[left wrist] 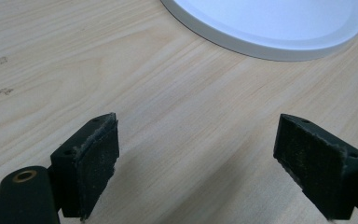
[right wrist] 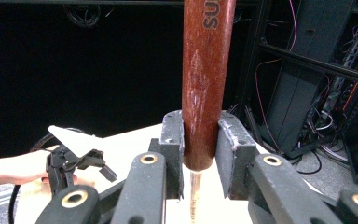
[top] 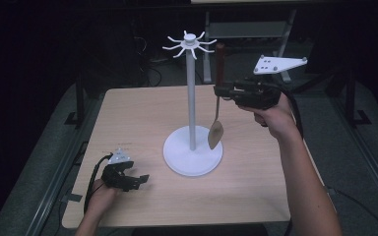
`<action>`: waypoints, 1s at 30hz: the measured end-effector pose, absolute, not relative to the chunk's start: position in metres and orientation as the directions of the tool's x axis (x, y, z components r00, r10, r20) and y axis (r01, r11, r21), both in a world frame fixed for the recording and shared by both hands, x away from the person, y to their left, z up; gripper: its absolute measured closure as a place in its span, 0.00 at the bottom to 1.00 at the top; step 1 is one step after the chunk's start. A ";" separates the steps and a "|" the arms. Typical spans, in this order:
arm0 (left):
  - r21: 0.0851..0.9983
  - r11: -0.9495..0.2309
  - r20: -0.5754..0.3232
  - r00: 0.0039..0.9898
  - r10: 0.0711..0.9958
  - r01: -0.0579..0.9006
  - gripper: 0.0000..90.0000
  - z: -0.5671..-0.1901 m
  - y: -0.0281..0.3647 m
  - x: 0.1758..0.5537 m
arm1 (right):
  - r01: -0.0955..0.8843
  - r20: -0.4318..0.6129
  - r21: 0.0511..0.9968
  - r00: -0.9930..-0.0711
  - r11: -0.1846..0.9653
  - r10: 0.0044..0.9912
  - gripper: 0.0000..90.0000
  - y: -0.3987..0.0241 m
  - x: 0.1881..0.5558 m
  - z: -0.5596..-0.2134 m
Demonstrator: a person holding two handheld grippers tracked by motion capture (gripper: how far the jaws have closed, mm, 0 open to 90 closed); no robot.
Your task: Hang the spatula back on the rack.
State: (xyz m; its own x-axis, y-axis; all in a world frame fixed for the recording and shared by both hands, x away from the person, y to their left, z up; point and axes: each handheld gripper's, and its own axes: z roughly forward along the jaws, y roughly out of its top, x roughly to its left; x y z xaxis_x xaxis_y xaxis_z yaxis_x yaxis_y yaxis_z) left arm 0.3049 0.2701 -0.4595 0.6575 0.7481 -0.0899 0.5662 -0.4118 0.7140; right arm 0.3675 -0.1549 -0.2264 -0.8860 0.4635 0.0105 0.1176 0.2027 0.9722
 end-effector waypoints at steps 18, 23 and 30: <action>0.713 -0.404 -0.101 0.654 0.750 0.573 0.15 -0.459 0.269 0.305 | 0.125 0.008 0.967 -0.886 0.222 0.464 0.81 -0.139 0.379 -0.225; 0.710 -0.409 -0.098 0.655 0.749 0.573 0.15 -0.459 0.270 0.306 | 0.135 0.008 0.961 -0.887 0.243 0.461 0.81 -0.130 0.384 -0.224; 0.709 -0.404 -0.102 0.651 0.753 0.578 0.15 -0.459 0.269 0.306 | 0.130 -0.002 0.959 -0.886 0.252 0.465 0.80 -0.127 0.384 -0.224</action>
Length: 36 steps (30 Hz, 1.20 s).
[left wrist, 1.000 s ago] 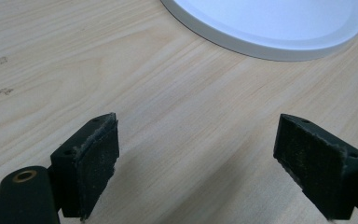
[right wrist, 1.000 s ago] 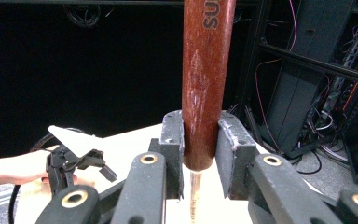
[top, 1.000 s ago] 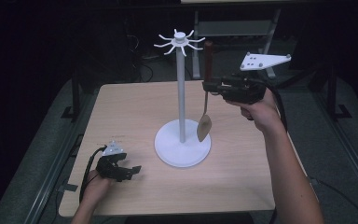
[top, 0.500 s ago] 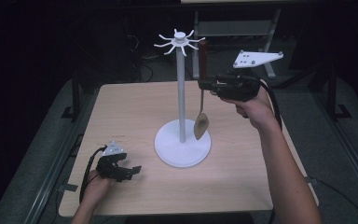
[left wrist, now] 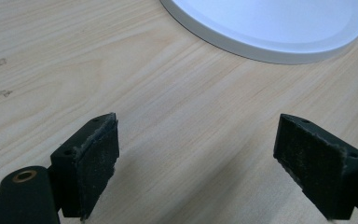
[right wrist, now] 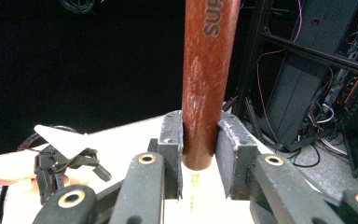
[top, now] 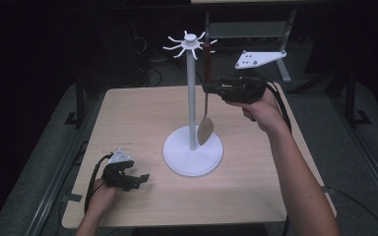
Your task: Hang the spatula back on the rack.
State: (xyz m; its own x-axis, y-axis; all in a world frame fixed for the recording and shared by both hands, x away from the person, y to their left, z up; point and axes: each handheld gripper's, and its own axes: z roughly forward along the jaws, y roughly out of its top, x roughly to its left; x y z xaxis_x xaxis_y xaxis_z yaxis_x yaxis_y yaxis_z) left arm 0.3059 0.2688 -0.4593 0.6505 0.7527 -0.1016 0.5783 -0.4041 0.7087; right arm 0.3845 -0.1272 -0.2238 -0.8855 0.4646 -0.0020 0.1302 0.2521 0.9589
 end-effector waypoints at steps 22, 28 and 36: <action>0.708 -0.416 -0.092 0.659 0.747 0.571 0.15 -0.461 0.269 0.305 | 0.169 0.040 0.960 -0.869 0.221 0.493 0.57 -0.159 0.373 -0.243; 0.706 -0.410 -0.099 0.653 0.751 0.578 0.15 -0.461 0.269 0.305 | 0.201 0.047 0.952 -0.842 0.231 0.537 0.50 -0.173 0.372 -0.256; 0.706 -0.409 -0.099 0.653 0.751 0.578 0.15 -0.462 0.268 0.305 | 0.216 0.035 0.946 -0.812 0.243 0.582 0.42 -0.186 0.371 -0.269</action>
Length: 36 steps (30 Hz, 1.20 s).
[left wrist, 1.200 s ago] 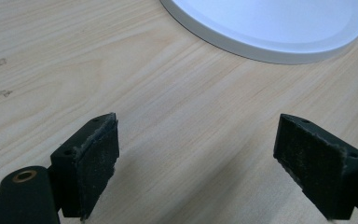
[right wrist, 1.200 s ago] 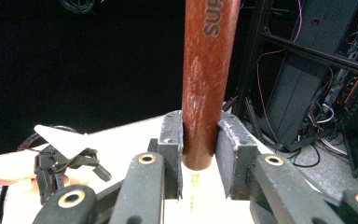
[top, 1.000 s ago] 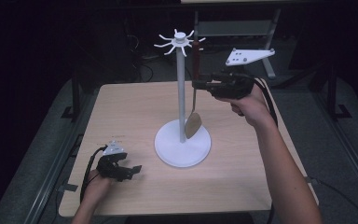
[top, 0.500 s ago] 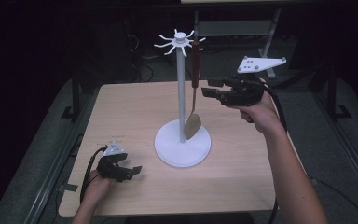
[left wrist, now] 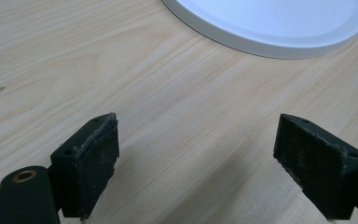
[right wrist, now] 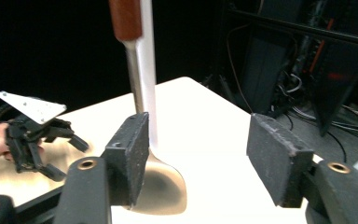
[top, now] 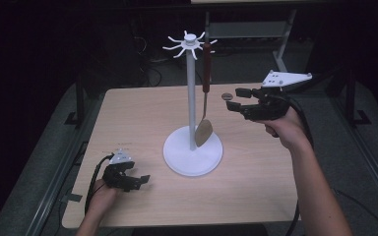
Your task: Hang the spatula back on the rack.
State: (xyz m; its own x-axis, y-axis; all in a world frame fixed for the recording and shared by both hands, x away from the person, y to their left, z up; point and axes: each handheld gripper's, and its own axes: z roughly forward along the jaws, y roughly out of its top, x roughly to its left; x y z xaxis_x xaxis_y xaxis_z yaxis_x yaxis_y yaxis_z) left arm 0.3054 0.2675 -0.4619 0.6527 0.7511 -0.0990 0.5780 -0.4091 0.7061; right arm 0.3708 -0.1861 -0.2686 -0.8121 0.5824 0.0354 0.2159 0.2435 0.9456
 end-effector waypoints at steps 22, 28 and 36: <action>0.706 -0.408 -0.100 0.652 0.752 0.579 0.15 -0.462 0.268 0.305 | 0.306 0.070 0.919 -0.746 0.249 0.662 0.28 -0.219 0.367 -0.318; 0.703 -0.415 -0.097 0.655 0.749 0.578 0.15 -0.462 0.268 0.305 | 0.334 0.084 0.910 -0.728 0.245 0.680 0.24 -0.228 0.364 -0.333; 0.707 -0.407 -0.099 0.652 0.752 0.577 0.15 -0.462 0.268 0.304 | 0.374 0.104 0.896 -0.701 0.240 0.706 0.22 -0.241 0.358 -0.354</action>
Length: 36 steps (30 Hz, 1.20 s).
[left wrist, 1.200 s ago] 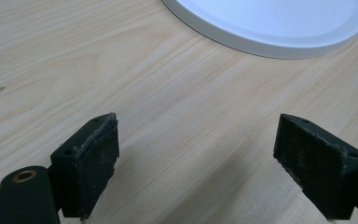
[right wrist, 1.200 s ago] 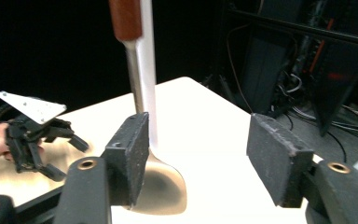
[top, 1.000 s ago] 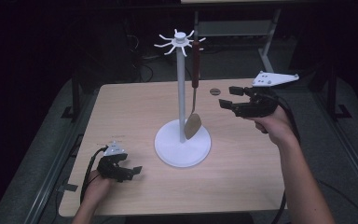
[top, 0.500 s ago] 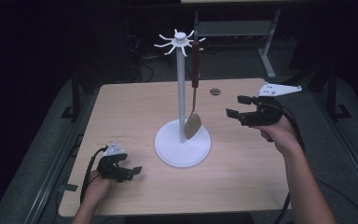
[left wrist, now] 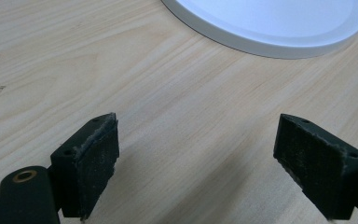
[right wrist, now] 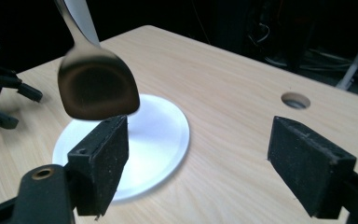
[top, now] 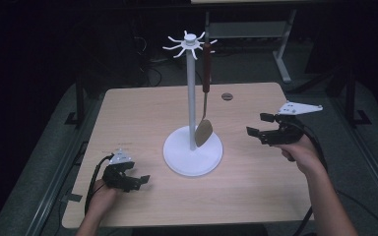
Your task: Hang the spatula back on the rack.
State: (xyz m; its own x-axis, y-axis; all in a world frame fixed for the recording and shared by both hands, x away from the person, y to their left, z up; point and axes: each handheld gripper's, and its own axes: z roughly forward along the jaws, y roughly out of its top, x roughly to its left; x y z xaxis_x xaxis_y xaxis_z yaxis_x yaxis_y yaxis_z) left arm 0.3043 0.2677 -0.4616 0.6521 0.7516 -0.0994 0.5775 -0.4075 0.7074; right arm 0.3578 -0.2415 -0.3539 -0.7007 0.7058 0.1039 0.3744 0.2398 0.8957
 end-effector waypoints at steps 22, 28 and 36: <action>0.705 -0.409 -0.101 0.652 0.751 0.580 0.15 -0.461 0.268 0.304 | 0.491 0.164 0.842 -0.630 0.226 0.759 0.21 -0.269 0.339 -0.402; 0.708 -0.405 -0.102 0.652 0.752 0.578 0.15 -0.462 0.268 0.304 | 0.511 0.165 0.829 -0.611 0.228 0.774 0.20 -0.275 0.335 -0.412; 0.704 -0.413 -0.099 0.656 0.749 0.577 0.15 -0.462 0.268 0.304 | 0.540 0.150 0.803 -0.595 0.254 0.790 0.20 -0.279 0.329 -0.425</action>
